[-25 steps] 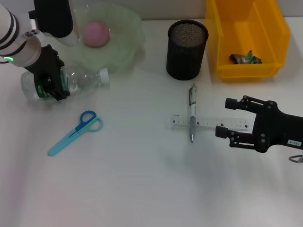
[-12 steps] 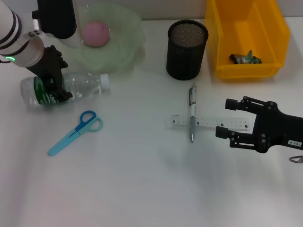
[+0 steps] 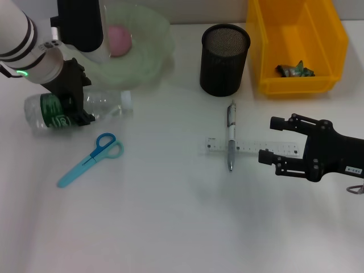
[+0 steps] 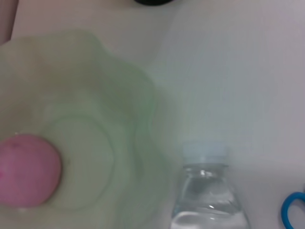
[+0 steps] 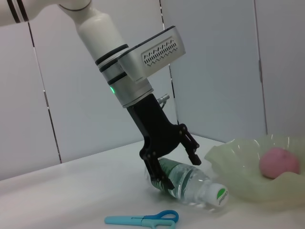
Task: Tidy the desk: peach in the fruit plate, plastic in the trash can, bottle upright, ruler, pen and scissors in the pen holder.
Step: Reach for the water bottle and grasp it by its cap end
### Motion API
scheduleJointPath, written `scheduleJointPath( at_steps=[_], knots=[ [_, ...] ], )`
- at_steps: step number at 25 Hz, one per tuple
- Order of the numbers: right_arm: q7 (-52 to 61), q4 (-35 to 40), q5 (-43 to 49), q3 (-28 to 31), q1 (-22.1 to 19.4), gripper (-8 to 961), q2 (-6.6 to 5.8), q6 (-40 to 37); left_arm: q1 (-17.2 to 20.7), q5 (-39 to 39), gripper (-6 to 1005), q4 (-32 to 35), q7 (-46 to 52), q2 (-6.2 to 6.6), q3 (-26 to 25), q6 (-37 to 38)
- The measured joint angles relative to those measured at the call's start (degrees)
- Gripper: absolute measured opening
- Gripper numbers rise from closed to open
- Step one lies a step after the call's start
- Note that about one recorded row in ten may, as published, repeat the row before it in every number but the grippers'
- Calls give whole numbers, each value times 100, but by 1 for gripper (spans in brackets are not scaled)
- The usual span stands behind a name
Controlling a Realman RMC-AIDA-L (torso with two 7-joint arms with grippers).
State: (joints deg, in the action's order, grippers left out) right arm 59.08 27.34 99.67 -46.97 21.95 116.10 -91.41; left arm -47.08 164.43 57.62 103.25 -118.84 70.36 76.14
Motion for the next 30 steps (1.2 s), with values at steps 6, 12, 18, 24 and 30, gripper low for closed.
scheduleJointPath(
  at_steps=[6, 12, 18, 24, 30],
  knots=[
    [9, 0, 0, 19, -1, 810, 0, 0, -18, -171, 833, -6, 1, -1, 147, -18],
    [9, -1, 0, 60, -4, 810, 0, 0, -44, -342, 831, -104, 29, -3, 351, -77],
    [8, -1, 0, 59, -6, 810, 0, -4, -175, -450, 830, -542, 21, -23, 466, -405],
    [9, -1, 0, 66, -15, 810, 0, -18, -189, -637, 829, -618, 12, -25, 611, -567],
    [17, -1, 0, 66, -13, 810, 0, -45, -183, -711, 828, -621, -2, -25, 775, -581]
  ],
)
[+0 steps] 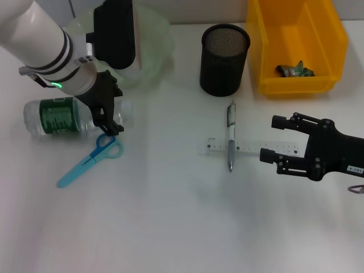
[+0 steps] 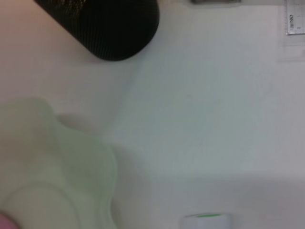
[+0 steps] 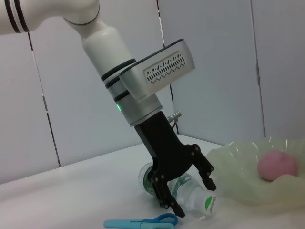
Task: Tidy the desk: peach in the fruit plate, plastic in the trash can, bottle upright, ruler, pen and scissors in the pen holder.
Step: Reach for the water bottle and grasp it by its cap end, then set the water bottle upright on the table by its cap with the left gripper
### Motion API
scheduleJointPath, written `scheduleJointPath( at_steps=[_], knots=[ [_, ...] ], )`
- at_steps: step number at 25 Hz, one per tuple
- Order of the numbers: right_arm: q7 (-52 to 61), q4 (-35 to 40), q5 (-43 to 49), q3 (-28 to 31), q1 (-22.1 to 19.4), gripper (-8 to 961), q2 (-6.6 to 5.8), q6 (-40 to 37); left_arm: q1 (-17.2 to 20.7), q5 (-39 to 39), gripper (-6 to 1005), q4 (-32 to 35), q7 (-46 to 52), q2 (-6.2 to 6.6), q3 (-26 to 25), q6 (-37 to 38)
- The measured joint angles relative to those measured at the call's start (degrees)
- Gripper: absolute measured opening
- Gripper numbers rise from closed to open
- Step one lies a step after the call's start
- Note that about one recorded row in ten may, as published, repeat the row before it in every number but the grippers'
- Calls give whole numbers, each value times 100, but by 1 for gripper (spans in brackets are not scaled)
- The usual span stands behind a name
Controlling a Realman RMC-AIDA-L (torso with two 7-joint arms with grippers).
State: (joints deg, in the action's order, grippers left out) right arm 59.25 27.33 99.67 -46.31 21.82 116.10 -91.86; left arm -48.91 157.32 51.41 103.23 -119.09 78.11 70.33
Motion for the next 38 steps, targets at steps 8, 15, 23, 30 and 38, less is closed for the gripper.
scheduleJointPath(
  at_steps=[8, 15, 23, 30, 38],
  knots=[
    [3, 0, 0, 8, -6, 810, 0, -10, 53, -60, 814, -10, 5, 0, 268, -210],
    [23, 0, 0, 22, -20, 810, -1, -25, 29, -33, 682, -197, 14, 0, 382, -393],
    [43, 0, 0, 49, -6, 810, -10, -34, 31, -5, 450, -172, 4, 1, 525, -398],
    [43, 10, 0, 71, -3, 810, -9, -34, 122, -43, 451, 195, 85, 17, 449, -182],
    [45, 9, 0, 73, 6, 810, -8, -34, 299, -251, 451, 1171, 92, 47, -457, 709]
  ],
)
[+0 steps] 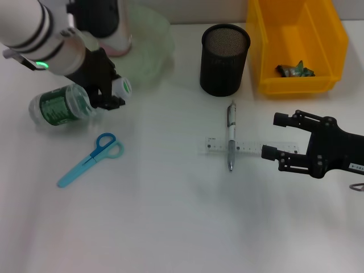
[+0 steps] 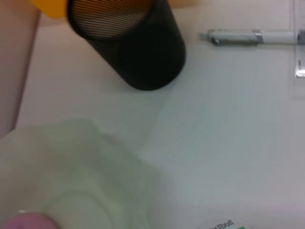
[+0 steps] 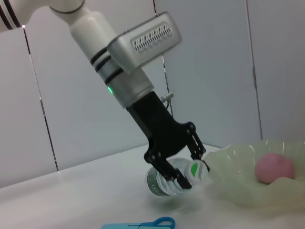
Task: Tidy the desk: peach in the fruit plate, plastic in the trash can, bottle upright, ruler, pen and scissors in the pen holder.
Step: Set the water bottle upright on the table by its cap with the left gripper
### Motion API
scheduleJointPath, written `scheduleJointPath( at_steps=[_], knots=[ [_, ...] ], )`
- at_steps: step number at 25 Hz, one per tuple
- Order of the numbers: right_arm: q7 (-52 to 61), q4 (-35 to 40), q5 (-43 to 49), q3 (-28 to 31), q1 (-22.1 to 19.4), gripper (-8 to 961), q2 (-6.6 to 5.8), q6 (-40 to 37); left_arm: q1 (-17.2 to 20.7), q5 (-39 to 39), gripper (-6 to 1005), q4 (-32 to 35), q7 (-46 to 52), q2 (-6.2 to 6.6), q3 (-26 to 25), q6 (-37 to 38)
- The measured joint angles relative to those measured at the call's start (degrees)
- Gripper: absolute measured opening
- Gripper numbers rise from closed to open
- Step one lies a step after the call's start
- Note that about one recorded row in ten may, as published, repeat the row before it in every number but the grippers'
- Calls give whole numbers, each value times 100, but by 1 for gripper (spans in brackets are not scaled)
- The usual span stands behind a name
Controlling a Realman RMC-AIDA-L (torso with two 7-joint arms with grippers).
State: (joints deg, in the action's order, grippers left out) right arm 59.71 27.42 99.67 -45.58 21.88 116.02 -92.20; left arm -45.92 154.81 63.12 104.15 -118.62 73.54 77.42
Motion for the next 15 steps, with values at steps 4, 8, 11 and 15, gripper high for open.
scheduleJointPath(
  at_steps=[4, 8, 11, 15],
  knots=[
    [8, 0, 0, 5, 14, 810, -8, 1, -17, -75, 450, 239, 0, 0, -433, 358],
    [12, 0, 0, 6, 19, 810, -12, 1, -21, -128, 450, 334, 0, 0, -619, 475],
    [13, 0, 0, 6, 33, 810, -14, 1, -99, -213, 451, 497, -25, 29, -1326, 890],
    [14, 0, 0, 6, 52, 810, -20, 1, -116, -247, 451, 594, -8, 39, -1721, 1117]
  ],
)
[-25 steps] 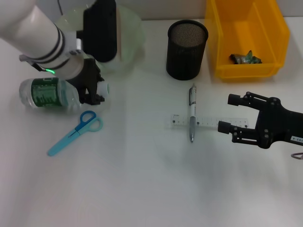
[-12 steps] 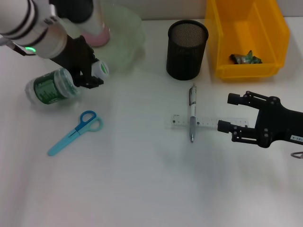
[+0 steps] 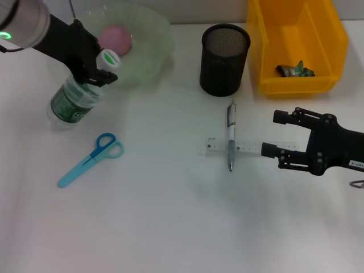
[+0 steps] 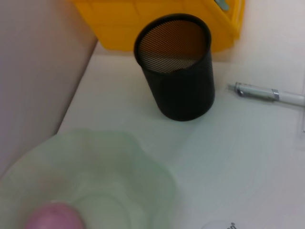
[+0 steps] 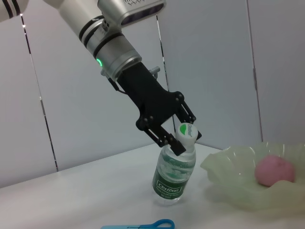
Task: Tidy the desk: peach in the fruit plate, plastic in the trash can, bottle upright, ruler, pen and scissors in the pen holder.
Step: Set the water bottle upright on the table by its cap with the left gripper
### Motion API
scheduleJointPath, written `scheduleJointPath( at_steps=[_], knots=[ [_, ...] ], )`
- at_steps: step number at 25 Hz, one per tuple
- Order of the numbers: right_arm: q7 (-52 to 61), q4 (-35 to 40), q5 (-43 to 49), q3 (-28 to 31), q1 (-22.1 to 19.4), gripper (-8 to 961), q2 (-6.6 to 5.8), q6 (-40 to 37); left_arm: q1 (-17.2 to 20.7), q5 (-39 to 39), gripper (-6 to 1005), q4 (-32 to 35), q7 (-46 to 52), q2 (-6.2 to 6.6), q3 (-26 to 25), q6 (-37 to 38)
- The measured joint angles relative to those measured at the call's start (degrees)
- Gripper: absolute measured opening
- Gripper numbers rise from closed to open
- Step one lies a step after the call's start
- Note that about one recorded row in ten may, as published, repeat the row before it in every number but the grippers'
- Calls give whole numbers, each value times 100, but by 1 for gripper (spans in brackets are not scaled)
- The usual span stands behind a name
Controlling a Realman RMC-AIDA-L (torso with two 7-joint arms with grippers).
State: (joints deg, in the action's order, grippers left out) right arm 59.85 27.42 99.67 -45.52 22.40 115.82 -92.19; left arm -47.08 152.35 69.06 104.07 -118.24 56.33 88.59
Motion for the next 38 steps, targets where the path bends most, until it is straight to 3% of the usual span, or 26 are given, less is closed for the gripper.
scheduleJointPath(
  at_steps=[7, 13, 26, 30, 38],
  knots=[
    [0, -1, 0, 0, 29, 810, -7, 0, -37, -104, 451, 154, 5, 16, -600, 331],
    [4, 0, 0, 0, 58, 811, -17, 0, -82, -212, 451, 128, 12, 102, -1200, 614],
    [25, 0, 0, -1, 81, 811, -15, 0, -36, -655, 451, -327, 549, 550, -1759, 786],
    [26, 0, 0, 0, 88, 811, -15, -10, -5, -657, 451, -406, 603, 617, -2057, 729],
    [27, 0, 0, 0, 89, 811, -15, -51, 104, -657, 450, -545, 708, 679, -2126, 522]
  ],
)
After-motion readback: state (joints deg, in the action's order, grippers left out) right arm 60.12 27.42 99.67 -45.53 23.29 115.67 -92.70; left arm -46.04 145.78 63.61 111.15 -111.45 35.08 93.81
